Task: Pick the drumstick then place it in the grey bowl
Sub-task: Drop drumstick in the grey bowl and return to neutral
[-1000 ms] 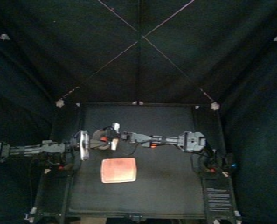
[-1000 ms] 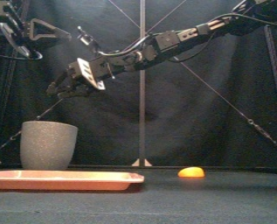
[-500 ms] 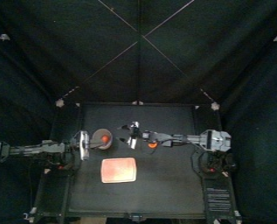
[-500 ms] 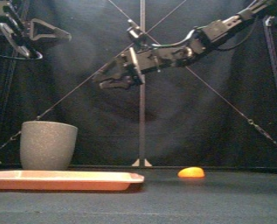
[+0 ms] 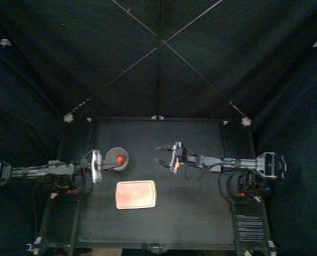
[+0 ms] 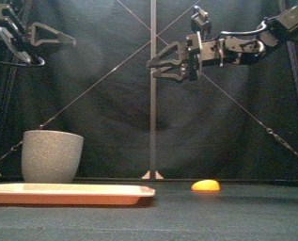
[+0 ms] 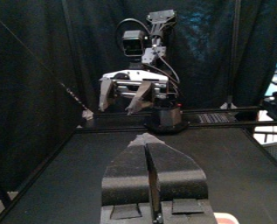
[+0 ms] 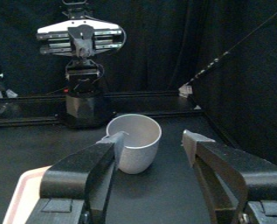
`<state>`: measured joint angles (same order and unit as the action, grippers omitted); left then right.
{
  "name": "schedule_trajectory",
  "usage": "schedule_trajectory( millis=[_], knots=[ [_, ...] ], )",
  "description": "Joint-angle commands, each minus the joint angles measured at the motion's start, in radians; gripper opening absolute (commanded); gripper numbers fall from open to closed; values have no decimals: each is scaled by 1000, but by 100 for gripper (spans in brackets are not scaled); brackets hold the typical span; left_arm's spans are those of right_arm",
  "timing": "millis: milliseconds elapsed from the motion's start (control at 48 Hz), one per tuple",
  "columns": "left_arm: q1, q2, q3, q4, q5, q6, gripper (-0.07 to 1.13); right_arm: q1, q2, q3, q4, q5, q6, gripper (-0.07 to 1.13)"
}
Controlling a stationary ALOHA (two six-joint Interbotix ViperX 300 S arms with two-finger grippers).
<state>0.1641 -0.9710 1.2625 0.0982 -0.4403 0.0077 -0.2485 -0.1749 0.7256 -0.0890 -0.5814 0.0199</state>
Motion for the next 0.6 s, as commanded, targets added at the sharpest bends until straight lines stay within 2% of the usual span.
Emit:
schedule_trajectory(
  millis=[21,604],
  knots=[
    [6,3,-5,3,-6,0,2,3,-60,21,15,-15,2,91],
    [17,3,6,-14,-9,-2,2,5,-106,100,28,-64,-6,91]
  ],
)
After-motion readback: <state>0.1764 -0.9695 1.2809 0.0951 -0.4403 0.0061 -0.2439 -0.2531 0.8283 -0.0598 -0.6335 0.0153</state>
